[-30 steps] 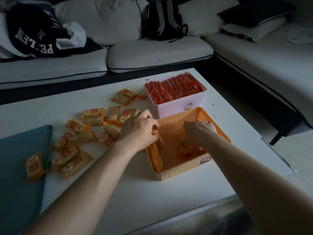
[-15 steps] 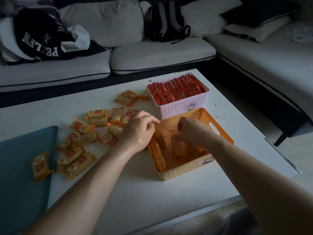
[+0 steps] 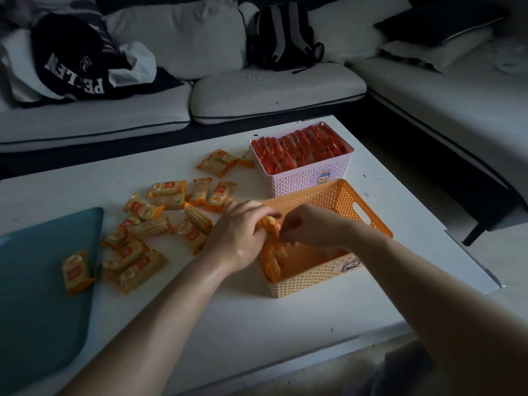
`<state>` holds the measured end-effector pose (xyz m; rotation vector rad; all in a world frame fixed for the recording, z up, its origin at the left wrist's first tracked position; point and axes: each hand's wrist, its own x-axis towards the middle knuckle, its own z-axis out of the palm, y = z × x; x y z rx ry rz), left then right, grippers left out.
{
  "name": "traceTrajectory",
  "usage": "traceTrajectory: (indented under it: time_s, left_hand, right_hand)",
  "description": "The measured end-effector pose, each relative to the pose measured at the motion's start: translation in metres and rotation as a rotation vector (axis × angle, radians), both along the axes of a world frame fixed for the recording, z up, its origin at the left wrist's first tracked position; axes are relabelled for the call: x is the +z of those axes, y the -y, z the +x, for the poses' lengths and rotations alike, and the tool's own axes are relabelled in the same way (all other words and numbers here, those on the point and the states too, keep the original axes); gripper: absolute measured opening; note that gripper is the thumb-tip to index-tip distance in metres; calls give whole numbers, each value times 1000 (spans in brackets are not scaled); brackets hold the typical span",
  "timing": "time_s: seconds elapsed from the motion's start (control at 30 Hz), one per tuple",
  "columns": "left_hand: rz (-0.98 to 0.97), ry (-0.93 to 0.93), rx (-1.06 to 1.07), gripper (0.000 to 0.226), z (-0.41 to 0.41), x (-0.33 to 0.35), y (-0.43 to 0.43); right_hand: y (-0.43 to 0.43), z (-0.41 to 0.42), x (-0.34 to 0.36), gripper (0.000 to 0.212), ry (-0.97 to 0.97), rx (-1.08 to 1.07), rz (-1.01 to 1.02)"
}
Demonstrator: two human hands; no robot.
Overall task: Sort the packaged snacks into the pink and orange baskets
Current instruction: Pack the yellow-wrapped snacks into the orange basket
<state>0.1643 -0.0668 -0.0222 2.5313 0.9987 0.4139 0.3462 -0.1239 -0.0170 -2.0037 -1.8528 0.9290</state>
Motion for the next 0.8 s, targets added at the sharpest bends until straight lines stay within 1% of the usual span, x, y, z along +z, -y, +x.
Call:
traceTrajectory:
  time_s: [0.07,0.1,0.13,0.2,0.27,0.37,0.43,0.5,0.6,0.7,0.8]
  left_hand:
    - [57,-116,-40,32,3,5,6]
    - [86,-181,-43,31,5,6,8]
    - [105,-227,-35,30,7,7,10]
    - [105,-245,-4,30,10,8,9]
    - [93,-212,8,30,12,10,9]
    - [76,-133,24,26,20,12,11]
    - [71,-81,39,23,27,12,12]
    - [84,-43,52,21,32,11,12]
    - [84,-3,63,19,36,10,10]
    - [64,-50,48,21,37,9,7]
    - [33,-134,-17,34,40,8,3]
  right_hand:
    - [3,15,5,19,-48,-5,-20]
    - [4,23,7,20,-29,-25,6]
    - [6,33,6,21,32,-59,48]
    - [11,50,1,22,250,-114,88]
    - [18,58,-3,25,459,-104,-18]
    - [20,51,-9,39,624,-8,-225]
    - [20,48,-6,38,656,12,-264]
    - [22,49,0,36,638,18,-280]
    - [26,51,10,33,652,-14,-298]
    - [28,49,17,31,700,-35,-358]
    - [27,47,21,24,692,-36,-340]
